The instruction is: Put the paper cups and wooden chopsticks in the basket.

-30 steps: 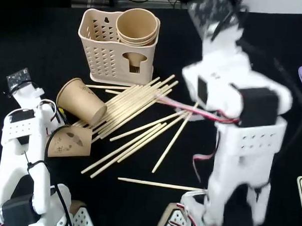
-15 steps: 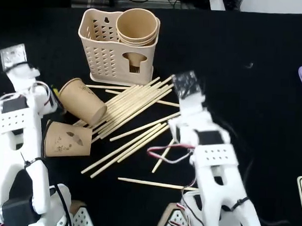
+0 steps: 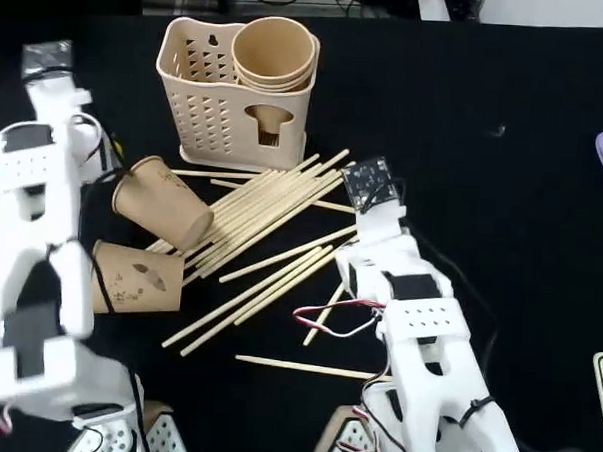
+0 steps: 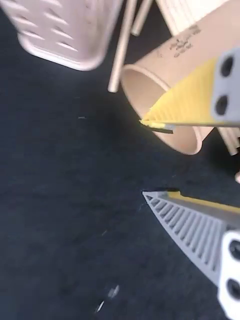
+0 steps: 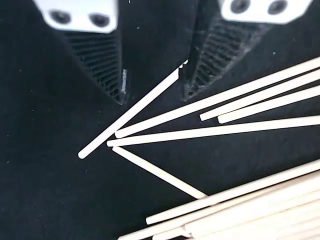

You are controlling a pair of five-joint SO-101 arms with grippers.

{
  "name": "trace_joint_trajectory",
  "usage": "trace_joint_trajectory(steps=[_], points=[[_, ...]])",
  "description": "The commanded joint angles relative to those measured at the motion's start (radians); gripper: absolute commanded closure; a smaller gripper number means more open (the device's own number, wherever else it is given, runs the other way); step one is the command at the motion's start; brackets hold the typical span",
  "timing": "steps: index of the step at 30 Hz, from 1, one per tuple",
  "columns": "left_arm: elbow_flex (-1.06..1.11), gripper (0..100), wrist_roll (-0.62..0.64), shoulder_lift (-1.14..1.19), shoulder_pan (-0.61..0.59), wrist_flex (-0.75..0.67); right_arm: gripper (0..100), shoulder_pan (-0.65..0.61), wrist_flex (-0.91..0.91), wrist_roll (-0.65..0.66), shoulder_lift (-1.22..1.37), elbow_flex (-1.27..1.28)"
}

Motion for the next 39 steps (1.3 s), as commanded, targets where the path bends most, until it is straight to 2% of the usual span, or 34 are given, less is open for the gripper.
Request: trace_joint_trajectory(steps=[1,4,9,14,23,29,39], points=[[-0.170,79,-0.008,0.080,0.041,0.124,82.5,0.017,-0.023,-0.008,-0.042,-0.002],[-0.242,79,-0.020,0.078,0.077,0.244,82.5,0.017,-0.025,-0.008,-0.042,-0.002],[-0.328,79,-0.126,-0.008,0.193,0.466,82.5,0.021,-0.025,-0.008,-0.042,-0.005],[-0.326,79,-0.161,-0.061,0.321,0.591,82.5,0.021,-0.025,-0.008,-0.042,-0.005],[-0.325,79,-0.161,-0.075,0.496,0.684,82.5,0.025,-0.025,-0.014,-0.048,-0.004],[-0.265,79,-0.161,-0.075,0.524,0.684,82.6,0.026,-0.025,-0.015,-0.048,-0.002],[-0.188,79,-0.158,-0.078,0.601,0.684,82.5,0.104,-0.054,-0.015,-0.050,-0.002]])
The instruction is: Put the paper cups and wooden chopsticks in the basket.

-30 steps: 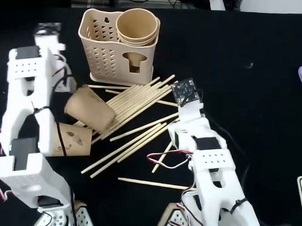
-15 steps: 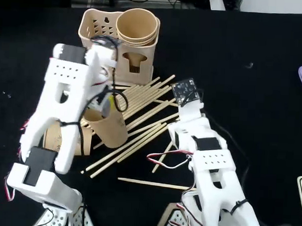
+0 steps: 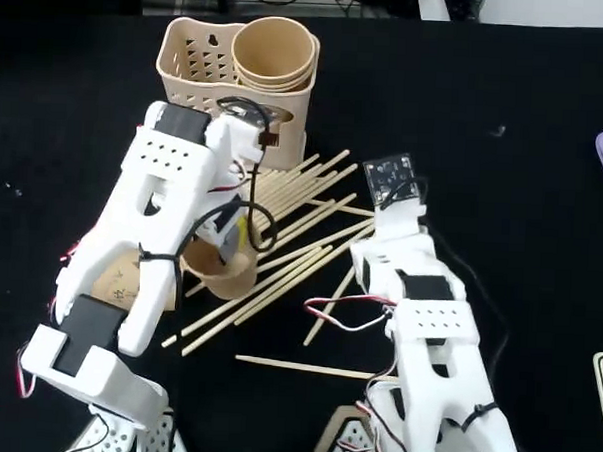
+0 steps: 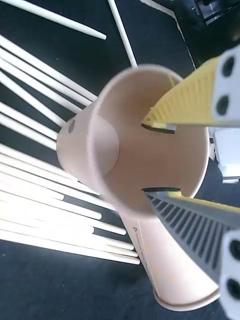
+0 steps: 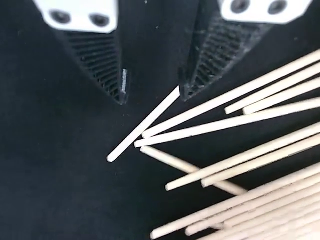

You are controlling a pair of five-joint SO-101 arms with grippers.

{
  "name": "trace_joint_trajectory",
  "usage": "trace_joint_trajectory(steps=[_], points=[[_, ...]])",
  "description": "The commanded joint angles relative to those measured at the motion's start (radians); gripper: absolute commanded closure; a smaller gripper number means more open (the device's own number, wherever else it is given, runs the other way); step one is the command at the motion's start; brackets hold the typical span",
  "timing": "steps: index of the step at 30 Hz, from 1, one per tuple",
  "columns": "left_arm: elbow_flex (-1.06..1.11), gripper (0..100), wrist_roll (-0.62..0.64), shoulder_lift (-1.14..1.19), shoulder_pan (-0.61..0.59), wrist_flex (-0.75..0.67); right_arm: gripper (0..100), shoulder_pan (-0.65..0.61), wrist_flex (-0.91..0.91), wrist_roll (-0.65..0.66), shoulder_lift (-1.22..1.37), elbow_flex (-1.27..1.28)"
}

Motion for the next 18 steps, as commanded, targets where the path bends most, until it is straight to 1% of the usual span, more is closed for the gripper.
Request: trace_joint_trajectory(steps=[1,6,11,15,18], points=[[-0.005,79,-0.003,-0.058,0.045,0.009,82.5,0.018,-0.026,-0.006,-0.033,-0.002],[0.012,79,-0.006,-0.181,0.102,0.009,82.5,0.020,-0.026,-0.008,-0.033,-0.004],[0.013,78,-0.008,-0.269,0.096,0.008,82.5,0.020,-0.026,-0.008,-0.033,-0.004],[0.015,75,-0.003,-0.269,0.041,0.008,82.5,0.020,-0.026,-0.008,-0.033,-0.002],[-0.015,75,-0.006,-0.272,-0.033,0.006,82.5,0.020,-0.025,-0.008,-0.033,-0.001]])
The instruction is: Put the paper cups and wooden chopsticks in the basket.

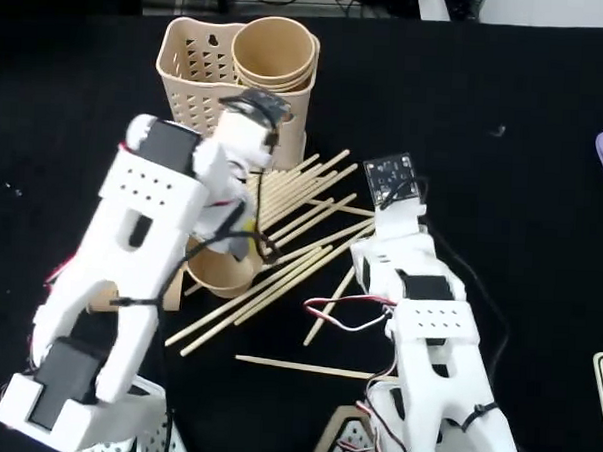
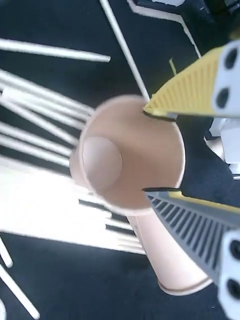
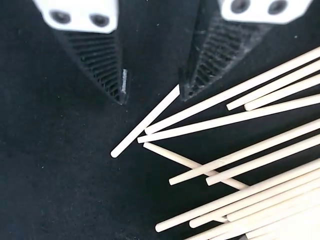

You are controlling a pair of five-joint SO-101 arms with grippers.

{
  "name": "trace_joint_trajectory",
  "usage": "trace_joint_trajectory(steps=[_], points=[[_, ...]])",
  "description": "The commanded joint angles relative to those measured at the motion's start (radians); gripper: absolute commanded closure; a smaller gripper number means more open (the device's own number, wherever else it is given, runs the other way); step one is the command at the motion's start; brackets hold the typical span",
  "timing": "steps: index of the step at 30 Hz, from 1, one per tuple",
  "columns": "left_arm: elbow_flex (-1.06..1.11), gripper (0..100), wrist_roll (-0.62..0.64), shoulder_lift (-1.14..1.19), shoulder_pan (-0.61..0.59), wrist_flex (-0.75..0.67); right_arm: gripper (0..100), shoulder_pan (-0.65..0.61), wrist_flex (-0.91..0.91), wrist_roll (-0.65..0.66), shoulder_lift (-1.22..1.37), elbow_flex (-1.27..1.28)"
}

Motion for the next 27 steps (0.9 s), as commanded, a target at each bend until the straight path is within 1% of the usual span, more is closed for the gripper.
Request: trace_joint_trajectory(steps=[1,5,7,13,16,21,23,24,27], points=[[-0.059,75,-0.005,-0.041,-0.094,0.006,82.5,0.018,-0.020,-0.008,-0.033,-0.001],[-0.076,75,0.006,-0.038,-0.191,0.008,82.5,0.015,-0.020,-0.008,-0.033,-0.002],[-0.058,75,0.046,-0.037,-0.209,0.006,82.5,0.014,-0.020,-0.008,-0.033,-0.004],[0.015,75,0.061,-0.037,-0.188,0.005,82.5,0.014,-0.020,-0.008,-0.033,-0.001],[0.087,75,0.063,-0.037,-0.170,-0.048,82.5,0.014,-0.018,-0.008,-0.033,-0.001],[0.245,75,0.061,-0.048,-0.173,-0.173,82.5,0.015,-0.017,-0.008,-0.033,-0.001],[0.266,78,0.058,-0.049,-0.170,-0.189,82.5,0.015,-0.020,-0.008,-0.033,-0.001],[0.265,81,0.061,-0.049,-0.168,-0.189,82.5,0.015,-0.020,-0.008,-0.033,-0.001],[0.251,97,0.063,-0.051,-0.168,-0.187,82.5,0.015,-0.020,-0.008,-0.033,0.001]])
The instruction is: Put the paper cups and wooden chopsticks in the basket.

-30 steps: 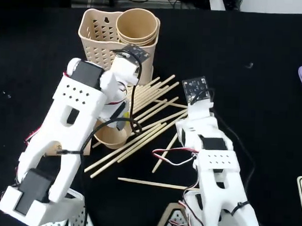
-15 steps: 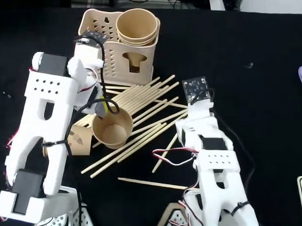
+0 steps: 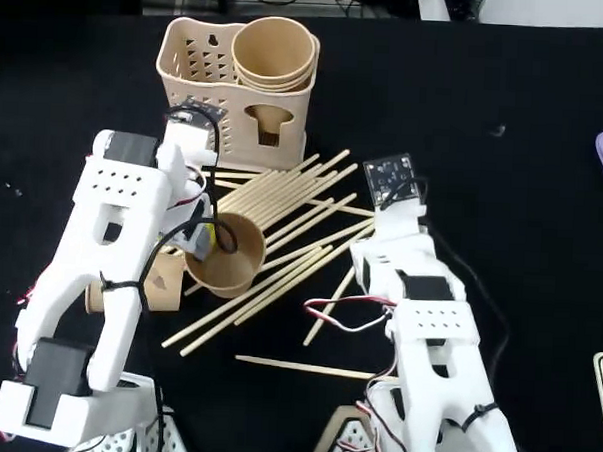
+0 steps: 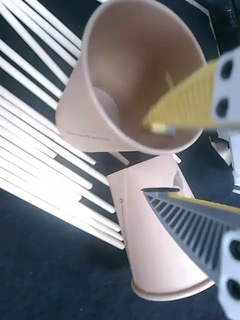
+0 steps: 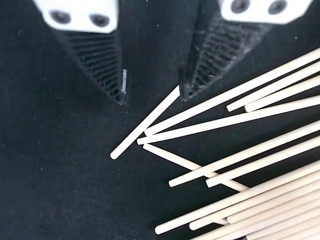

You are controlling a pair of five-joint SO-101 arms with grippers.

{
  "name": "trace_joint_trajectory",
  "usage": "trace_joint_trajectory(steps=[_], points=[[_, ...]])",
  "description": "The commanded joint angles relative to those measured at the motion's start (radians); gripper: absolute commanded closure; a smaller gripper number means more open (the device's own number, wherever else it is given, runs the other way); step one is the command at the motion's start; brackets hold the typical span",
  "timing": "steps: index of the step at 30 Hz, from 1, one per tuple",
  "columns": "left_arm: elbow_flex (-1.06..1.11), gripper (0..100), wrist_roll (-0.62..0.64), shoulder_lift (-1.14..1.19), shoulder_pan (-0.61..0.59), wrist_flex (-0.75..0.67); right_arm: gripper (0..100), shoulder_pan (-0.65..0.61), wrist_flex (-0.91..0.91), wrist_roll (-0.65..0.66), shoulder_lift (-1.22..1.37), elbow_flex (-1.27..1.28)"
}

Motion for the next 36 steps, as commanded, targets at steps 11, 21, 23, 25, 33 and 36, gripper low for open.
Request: trace_joint_trajectory(steps=[11,21,23,25,33,36], points=[[-0.487,97,0.049,-0.060,-0.007,0.189,82.5,0.015,-0.020,-0.008,-0.033,-0.002],[-0.874,97,0.276,-0.169,-0.018,0.186,82.5,0.017,-0.020,-0.008,-0.033,-0.002],[-0.918,97,0.322,-0.172,-0.002,0.160,82.5,0.017,-0.020,-0.008,-0.033,-0.004],[-0.924,97,0.358,-0.157,0.042,0.084,82.5,0.017,-0.020,-0.008,-0.033,-0.004],[-0.934,97,0.368,0.051,0.147,-0.167,82.5,0.015,-0.020,-0.008,-0.028,-0.002],[-0.951,97,0.368,0.141,0.154,-0.186,82.5,0.014,-0.020,-0.008,-0.028,-0.002]])
